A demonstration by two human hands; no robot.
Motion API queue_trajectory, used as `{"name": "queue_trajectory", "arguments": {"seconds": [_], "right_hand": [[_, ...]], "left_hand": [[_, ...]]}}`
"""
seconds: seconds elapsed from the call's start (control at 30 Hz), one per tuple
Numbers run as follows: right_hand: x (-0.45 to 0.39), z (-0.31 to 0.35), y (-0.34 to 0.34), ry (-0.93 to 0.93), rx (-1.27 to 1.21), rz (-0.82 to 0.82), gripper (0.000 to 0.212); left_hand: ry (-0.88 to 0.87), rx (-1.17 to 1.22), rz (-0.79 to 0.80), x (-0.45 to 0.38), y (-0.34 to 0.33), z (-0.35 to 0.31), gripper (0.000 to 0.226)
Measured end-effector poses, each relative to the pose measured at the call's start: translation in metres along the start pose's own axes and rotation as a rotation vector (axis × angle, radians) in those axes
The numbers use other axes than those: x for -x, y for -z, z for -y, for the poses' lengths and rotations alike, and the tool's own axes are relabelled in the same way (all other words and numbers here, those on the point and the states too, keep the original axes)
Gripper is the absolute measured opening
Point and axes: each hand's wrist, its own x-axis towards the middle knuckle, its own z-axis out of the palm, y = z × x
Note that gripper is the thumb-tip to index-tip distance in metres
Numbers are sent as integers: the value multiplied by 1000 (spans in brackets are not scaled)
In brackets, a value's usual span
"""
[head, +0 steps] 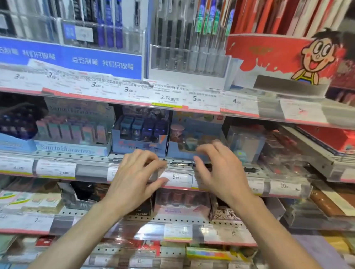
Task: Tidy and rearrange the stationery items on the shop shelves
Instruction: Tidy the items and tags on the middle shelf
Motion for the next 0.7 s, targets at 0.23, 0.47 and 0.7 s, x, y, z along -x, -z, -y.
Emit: {"name": "queue_trajectory", "arguments": {"seconds": [0.23, 0.47, 0.7], "right_hand": [[-70, 14, -30, -58, -126, 49, 25], [-91, 12, -49, -116, -174, 139, 22], [-89, 15, -44, -158, -284, 24, 16]], "left_hand": [[26, 51, -3, 0, -2, 2, 38], [37, 88, -1, -1, -2, 2, 37], [31, 86, -14, 0, -3, 2, 38]]}}
